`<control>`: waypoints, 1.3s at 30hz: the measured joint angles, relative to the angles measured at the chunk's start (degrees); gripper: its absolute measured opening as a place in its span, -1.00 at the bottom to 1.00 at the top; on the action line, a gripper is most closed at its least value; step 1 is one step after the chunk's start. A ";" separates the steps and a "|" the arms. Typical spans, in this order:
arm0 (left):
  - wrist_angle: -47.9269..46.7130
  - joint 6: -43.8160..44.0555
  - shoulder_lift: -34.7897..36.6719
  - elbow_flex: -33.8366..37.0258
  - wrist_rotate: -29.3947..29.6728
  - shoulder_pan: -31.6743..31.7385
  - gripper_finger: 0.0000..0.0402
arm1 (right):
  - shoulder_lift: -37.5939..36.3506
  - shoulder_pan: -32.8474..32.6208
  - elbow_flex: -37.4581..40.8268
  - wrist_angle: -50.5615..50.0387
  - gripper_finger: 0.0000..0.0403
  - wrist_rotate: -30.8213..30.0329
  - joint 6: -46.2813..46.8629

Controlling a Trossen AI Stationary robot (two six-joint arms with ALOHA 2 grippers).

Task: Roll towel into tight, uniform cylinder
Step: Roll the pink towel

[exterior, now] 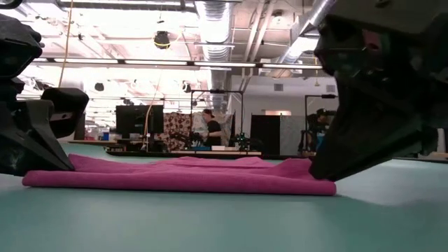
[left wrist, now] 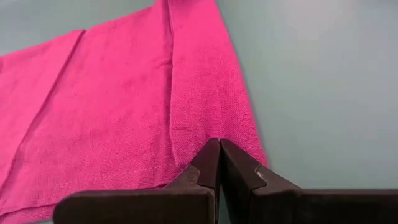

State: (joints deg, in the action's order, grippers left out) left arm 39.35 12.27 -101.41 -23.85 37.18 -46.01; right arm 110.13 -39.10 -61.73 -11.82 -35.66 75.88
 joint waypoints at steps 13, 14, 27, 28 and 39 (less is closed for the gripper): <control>-1.11 1.47 -0.02 0.03 -0.99 -0.01 -1.00 | -2.13 -7.82 -0.02 8.22 0.00 -18.03 -39.26; -1.13 1.51 -0.02 0.04 -1.04 0.13 -1.00 | -1.99 -7.92 -0.02 9.75 0.04 -18.03 -42.95; -2.16 4.50 -0.02 0.05 -3.06 2.79 -1.00 | -1.01 -2.13 0.03 13.72 0.27 -5.08 -63.97; -2.40 5.04 -0.02 0.03 -3.09 2.94 -1.00 | -1.01 -2.02 0.09 13.33 0.27 -4.88 -64.19; -3.55 8.55 0.07 -0.03 -3.49 3.23 -1.00 | 1.05 -1.78 4.42 16.64 0.27 -3.67 -66.47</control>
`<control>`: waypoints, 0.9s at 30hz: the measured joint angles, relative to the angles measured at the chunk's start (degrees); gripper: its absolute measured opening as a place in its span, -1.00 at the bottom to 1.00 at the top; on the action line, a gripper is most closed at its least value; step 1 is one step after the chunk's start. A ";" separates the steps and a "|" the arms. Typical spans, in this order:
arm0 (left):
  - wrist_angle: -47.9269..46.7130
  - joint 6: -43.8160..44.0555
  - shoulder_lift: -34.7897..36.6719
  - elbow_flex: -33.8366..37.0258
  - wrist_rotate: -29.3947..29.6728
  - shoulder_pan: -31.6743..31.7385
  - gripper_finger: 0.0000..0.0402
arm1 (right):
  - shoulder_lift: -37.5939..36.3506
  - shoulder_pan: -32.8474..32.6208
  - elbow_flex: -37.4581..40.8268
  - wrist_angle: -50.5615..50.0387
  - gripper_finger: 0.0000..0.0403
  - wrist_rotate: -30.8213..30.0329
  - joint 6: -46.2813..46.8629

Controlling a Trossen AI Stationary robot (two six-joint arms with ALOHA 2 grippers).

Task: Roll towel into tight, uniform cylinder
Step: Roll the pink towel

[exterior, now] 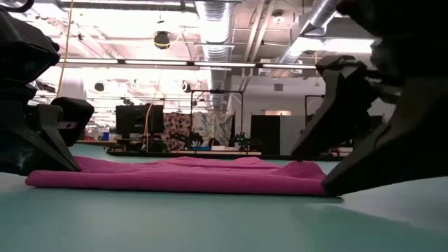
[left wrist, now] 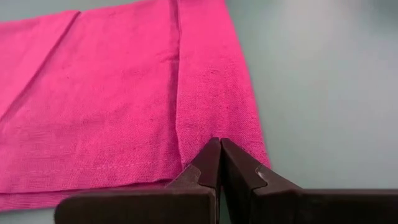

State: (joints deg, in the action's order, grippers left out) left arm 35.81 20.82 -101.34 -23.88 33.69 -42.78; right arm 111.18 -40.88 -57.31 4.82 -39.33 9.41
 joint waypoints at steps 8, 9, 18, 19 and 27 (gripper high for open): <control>0.30 0.17 -0.04 0.05 -0.34 0.19 -1.00 | 1.12 0.15 3.32 3.99 0.27 -1.57 0.73; 0.25 0.34 -0.04 0.03 -0.43 0.19 -1.00 | 1.36 0.14 4.00 5.12 0.27 -1.89 0.83; -0.28 1.79 -0.09 0.01 -1.39 0.56 -1.00 | 1.40 0.58 8.66 7.98 0.27 0.83 4.62; -0.24 1.79 -0.09 0.01 -1.55 0.60 -1.00 | 1.38 0.77 9.00 7.68 0.27 1.33 5.55; -0.28 1.99 -0.09 0.03 -1.70 0.63 -1.00 | 1.40 3.30 9.41 7.59 0.27 4.00 5.95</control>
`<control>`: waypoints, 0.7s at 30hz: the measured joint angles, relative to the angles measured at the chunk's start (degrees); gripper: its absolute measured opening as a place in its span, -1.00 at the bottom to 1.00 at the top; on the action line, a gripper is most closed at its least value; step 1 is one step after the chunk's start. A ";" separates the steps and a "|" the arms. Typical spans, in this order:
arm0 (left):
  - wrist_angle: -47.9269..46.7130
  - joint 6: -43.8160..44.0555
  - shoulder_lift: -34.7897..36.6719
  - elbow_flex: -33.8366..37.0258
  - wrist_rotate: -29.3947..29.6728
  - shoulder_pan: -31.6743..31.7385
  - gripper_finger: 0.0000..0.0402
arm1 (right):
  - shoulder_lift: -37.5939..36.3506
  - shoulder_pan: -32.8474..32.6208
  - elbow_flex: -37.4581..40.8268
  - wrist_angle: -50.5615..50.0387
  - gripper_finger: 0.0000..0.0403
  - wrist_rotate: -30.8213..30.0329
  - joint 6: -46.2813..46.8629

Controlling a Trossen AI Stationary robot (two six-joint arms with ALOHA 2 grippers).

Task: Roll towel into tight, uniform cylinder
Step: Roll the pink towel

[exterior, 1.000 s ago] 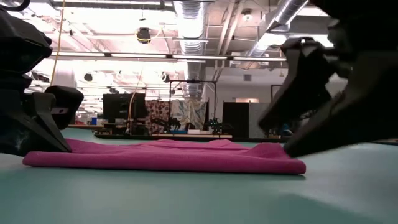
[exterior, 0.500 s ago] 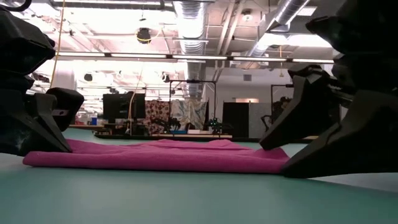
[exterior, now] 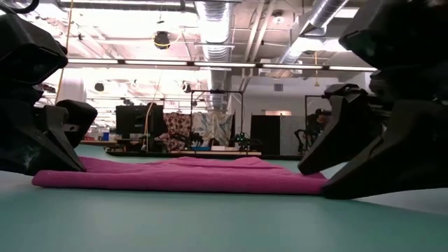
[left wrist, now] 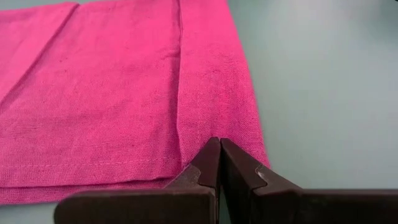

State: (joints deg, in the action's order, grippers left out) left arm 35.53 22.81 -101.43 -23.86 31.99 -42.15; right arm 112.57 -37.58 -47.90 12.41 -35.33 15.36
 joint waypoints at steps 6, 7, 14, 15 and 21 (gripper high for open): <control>0.00 0.02 0.00 0.02 -0.07 0.00 -1.00 | 1.94 2.36 0.00 0.25 0.15 4.74 3.34; -0.02 -0.01 -0.02 0.02 -0.05 0.00 -1.00 | 2.23 2.54 0.00 0.53 0.11 4.75 3.95; 0.33 -0.60 0.00 0.07 -0.73 -0.04 -1.00 | 2.84 2.51 -0.11 1.35 -0.18 4.65 7.70; 0.37 -0.62 0.00 0.07 -0.77 -0.04 -1.00 | 2.87 2.46 -0.11 1.35 -0.23 4.44 8.28; 1.72 -0.95 -0.06 0.14 -1.01 -0.04 -1.00 | 2.93 2.40 -0.11 1.35 -0.60 3.56 9.78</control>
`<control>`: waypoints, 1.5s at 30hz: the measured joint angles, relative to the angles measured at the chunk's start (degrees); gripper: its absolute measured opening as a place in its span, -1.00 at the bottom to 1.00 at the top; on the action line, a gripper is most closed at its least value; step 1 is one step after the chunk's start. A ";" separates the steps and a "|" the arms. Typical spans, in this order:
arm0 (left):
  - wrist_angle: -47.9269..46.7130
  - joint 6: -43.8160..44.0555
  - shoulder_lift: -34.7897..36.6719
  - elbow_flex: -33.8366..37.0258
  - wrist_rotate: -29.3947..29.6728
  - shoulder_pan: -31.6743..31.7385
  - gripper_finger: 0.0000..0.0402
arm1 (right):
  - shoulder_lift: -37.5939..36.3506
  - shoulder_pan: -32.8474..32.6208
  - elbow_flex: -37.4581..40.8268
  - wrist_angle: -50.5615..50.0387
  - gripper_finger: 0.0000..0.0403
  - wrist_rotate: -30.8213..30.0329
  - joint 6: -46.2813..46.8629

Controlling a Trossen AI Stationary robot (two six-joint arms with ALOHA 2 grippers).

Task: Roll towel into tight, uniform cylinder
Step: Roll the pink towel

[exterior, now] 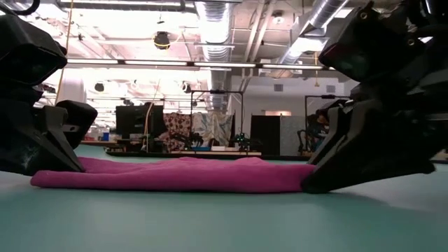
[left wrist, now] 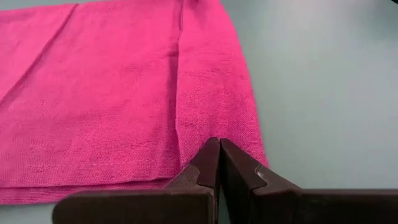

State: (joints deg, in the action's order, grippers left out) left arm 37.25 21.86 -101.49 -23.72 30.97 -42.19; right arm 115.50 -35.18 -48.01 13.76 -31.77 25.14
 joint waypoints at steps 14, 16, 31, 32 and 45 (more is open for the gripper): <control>-0.40 -13.31 9.07 -1.43 2.80 -0.99 -1.00 | 0.40 0.15 -2.50 -1.37 -0.95 1.02 2.13; -0.94 -15.81 9.50 -1.43 3.47 -0.69 -1.00 | 0.42 0.13 -2.51 -1.26 -0.95 1.18 2.51; 1.93 -13.31 -0.67 -1.62 -0.83 1.90 -1.00 | -0.58 0.14 -2.45 -1.14 -0.96 3.53 7.00; 1.91 -12.89 -0.68 -1.62 -1.06 1.92 -1.00 | -1.19 0.35 -2.41 -1.32 -0.96 4.84 7.85; -0.95 -11.53 3.26 -1.62 -9.74 2.08 -1.00 | -12.34 4.57 -2.23 -5.56 -0.95 22.16 25.03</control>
State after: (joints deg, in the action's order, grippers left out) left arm 36.30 10.33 -98.23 -25.34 21.23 -40.12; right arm 103.17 -30.61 -50.24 8.19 -9.61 50.17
